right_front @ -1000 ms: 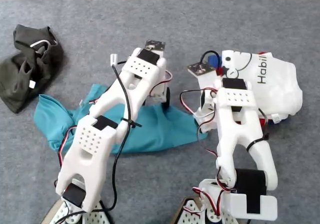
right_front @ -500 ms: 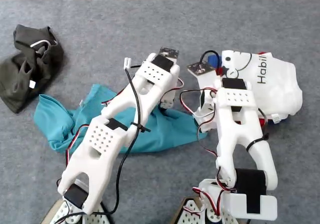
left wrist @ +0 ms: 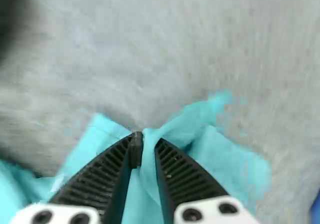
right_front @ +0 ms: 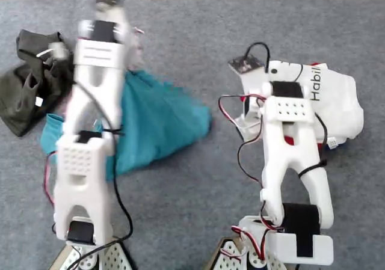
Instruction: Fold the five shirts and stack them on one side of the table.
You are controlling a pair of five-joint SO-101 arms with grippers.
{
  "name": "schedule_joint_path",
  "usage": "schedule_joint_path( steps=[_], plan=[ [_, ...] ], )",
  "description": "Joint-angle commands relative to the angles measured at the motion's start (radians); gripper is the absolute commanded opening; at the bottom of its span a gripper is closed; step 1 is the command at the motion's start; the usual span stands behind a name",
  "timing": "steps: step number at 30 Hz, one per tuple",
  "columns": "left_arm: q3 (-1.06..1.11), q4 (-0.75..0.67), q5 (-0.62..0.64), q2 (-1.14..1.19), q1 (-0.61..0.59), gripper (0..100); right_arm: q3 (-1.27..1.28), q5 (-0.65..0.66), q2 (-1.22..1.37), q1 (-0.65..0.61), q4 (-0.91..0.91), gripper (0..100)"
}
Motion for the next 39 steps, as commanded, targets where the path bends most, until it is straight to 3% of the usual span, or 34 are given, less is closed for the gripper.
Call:
schedule_joint_path(
  steps=[1,10,13,19,23,34,36,39],
  plan=[
    [-0.033,0.006,0.015,-0.203,-0.093,3,-0.105,-0.006,-0.013,-0.060,0.043,1.5],
    [0.291,0.005,0.011,-0.450,-0.206,3,-0.076,-0.014,0.073,-0.273,-0.147,1.5],
    [0.446,0.005,0.009,-0.483,-0.278,3,-0.130,-0.100,0.173,-0.344,-0.183,3.1],
    [0.759,-0.031,-0.091,-0.489,-0.513,3,-0.335,-0.209,0.414,-0.503,-0.187,29.9],
    [0.947,-0.127,-0.207,-0.508,-0.638,3,-0.545,-0.212,0.575,-0.615,-0.118,36.1],
    [1.360,-0.301,-0.411,-0.655,-0.717,3,-1.150,-0.216,1.055,-0.744,-0.011,35.5],
    [1.422,-0.324,-0.422,-0.686,-0.717,3,-1.247,-0.213,1.125,-0.749,0.058,28.6],
    [1.481,-0.347,-0.445,-0.732,-0.716,3,-1.419,-0.216,1.211,-0.736,0.180,4.7]
  ],
)
